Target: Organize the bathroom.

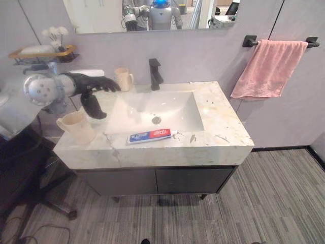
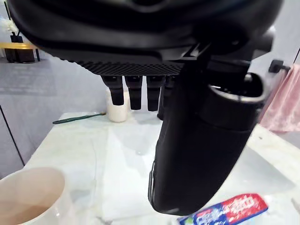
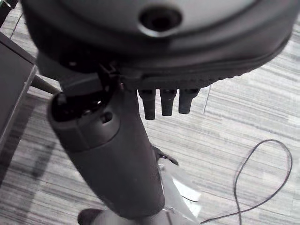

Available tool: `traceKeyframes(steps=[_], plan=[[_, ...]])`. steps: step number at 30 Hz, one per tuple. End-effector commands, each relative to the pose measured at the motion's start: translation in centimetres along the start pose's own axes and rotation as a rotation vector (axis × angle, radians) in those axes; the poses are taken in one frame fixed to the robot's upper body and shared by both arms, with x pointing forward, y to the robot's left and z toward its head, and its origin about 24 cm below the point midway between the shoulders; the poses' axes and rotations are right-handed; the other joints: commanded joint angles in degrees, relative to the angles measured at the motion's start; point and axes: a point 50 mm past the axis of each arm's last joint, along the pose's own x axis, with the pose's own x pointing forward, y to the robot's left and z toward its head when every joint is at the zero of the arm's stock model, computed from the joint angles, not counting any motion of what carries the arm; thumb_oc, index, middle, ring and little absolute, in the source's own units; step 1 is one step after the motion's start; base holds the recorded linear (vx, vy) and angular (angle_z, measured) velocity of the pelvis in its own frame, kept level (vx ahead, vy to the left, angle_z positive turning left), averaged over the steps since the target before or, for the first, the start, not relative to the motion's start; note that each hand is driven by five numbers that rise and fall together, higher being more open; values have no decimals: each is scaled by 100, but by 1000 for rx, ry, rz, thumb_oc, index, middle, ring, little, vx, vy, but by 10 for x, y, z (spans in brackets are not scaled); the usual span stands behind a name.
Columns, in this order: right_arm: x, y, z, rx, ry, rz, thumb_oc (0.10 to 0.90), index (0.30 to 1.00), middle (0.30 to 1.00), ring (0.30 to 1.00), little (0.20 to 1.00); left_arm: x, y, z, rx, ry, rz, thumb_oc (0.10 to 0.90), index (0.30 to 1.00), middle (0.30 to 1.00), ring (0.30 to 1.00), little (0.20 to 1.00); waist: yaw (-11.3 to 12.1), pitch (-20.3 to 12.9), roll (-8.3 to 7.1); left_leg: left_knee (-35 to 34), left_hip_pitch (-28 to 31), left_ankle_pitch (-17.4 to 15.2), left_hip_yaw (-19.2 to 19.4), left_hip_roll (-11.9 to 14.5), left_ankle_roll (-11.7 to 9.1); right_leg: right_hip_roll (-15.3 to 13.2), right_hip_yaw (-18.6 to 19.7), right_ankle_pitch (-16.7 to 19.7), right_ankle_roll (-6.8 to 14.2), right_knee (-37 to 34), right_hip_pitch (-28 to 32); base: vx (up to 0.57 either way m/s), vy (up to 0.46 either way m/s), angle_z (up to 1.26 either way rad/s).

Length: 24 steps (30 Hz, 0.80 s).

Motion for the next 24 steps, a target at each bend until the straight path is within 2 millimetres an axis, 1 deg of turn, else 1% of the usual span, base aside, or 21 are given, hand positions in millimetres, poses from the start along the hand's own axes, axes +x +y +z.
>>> traceKeyframes(steps=[1, 7, 16, 17, 24], plan=[[2, -3, -28, -46, 128, 2, 800, 900, 900, 900, 900, -44, 68, -16, 56, 96, 238, 800, 900, 900, 900, 900, -48, -29, 288, 507, 228, -1094, -62, -158, 98, 8, 141, 92, 431, 460, -667, -48, 20, -2], [2, -4, -31, -48, 144, -4, 800, 900, 900, 900, 900, -34, 57, -19, 64, 101, 125, 800, 900, 900, 900, 900, -108, 5, 308, 508, 191, -1079, -15, -152, 88, 15, 148, 105, 428, 448, -708, -17, 7, -2], [2, -5, -34, -44, 142, -9, 800, 900, 900, 900, 900, -32, 54, -21, 76, 98, 111, 800, 900, 900, 900, 900, -147, 11, 307, 496, 185, -1079, 35, -154, 93, 20, 148, 114, 423, 435, -723, -14, 4, -3], [2, -6, -33, -49, 139, -9, 800, 900, 900, 900, 900, -30, 49, -20, 68, 89, 78, 800, 900, 900, 900, 900, -155, 16, 303, 481, 181, -1071, 46, -149, 92, 25, 153, 115, 416, 429, -730, -17, 4, -5], [2, -5, -31, -48, 133, -6, 800, 900, 900, 900, 900, -23, 41, -8, -5, 14, 48, 800, 900, 900, 900, 900, -175, 42, 297, 472, 159, -1050, 69, -137, 84, 33, 147, 110, 407, 435, -753, -6, 0, -2]])
